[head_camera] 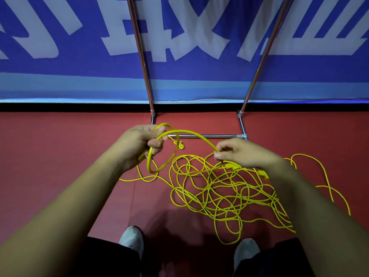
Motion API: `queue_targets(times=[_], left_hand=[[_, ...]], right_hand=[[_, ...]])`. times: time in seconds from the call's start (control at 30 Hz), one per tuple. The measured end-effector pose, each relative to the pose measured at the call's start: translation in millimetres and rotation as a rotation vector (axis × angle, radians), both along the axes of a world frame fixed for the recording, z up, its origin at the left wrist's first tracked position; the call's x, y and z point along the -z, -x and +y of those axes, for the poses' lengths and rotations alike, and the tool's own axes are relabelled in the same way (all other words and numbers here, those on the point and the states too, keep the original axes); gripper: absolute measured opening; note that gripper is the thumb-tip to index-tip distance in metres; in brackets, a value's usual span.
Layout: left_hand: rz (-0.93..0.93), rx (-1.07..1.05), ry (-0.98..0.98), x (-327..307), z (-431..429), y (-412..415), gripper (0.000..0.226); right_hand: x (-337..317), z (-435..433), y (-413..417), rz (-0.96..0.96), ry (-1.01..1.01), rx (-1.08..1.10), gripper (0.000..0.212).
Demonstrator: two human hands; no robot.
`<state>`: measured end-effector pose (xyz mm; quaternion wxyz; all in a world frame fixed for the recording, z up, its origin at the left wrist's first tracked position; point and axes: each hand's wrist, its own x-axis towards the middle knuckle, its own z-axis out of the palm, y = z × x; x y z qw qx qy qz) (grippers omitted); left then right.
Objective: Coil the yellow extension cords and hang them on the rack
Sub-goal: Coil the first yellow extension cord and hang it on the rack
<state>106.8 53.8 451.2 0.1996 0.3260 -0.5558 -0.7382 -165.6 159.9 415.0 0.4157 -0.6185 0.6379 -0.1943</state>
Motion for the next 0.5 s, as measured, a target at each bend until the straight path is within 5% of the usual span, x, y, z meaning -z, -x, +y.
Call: queue_targets(times=[0.2,0.5], left_hand=[[-0.153,0.174,0.026,-3.6,-3.0,-13.1,0.034],[-0.155,0.318,-0.088,6.3,18.5,6.9,0.029]], right_hand=[[-3.0,-7.4,-0.6,-0.414,0.160,0.399,0.006],[-49.6,3.8,-82.1,-0.255,0.237,0.066,0.005]])
